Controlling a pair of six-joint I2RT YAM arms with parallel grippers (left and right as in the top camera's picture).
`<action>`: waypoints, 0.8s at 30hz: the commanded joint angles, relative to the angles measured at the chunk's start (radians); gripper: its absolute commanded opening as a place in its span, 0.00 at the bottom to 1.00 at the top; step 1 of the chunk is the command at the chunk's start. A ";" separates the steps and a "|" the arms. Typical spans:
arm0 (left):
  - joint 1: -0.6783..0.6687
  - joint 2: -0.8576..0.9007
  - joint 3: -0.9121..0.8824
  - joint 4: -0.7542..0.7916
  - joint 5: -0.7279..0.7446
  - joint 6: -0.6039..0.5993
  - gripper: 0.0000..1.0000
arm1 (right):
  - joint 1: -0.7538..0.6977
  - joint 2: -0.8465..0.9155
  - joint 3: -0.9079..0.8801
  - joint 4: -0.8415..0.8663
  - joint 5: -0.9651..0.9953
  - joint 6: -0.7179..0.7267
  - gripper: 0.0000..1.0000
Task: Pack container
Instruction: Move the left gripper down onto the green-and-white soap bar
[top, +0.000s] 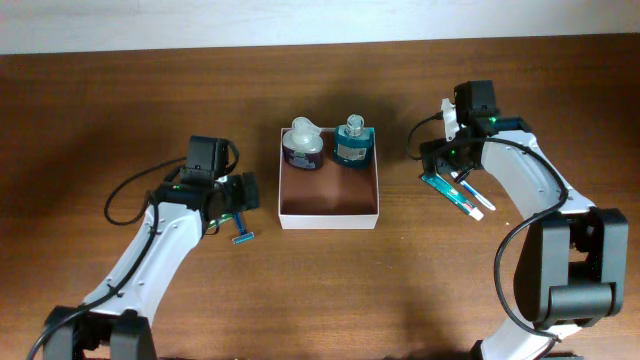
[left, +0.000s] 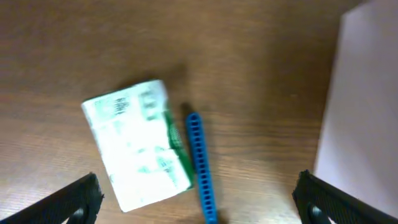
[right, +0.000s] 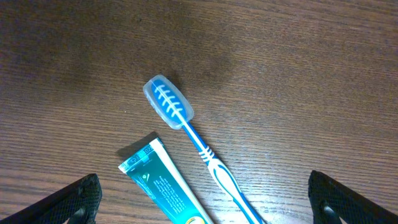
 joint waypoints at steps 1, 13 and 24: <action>0.045 0.005 -0.001 -0.004 -0.070 -0.114 0.99 | -0.003 -0.016 -0.005 0.000 0.009 -0.003 0.98; 0.074 0.065 -0.063 0.065 -0.071 -0.230 0.98 | -0.003 -0.016 -0.005 0.000 0.009 -0.003 0.99; 0.075 0.185 -0.069 0.196 -0.071 -0.261 0.95 | -0.003 -0.016 -0.005 0.000 0.009 -0.003 0.98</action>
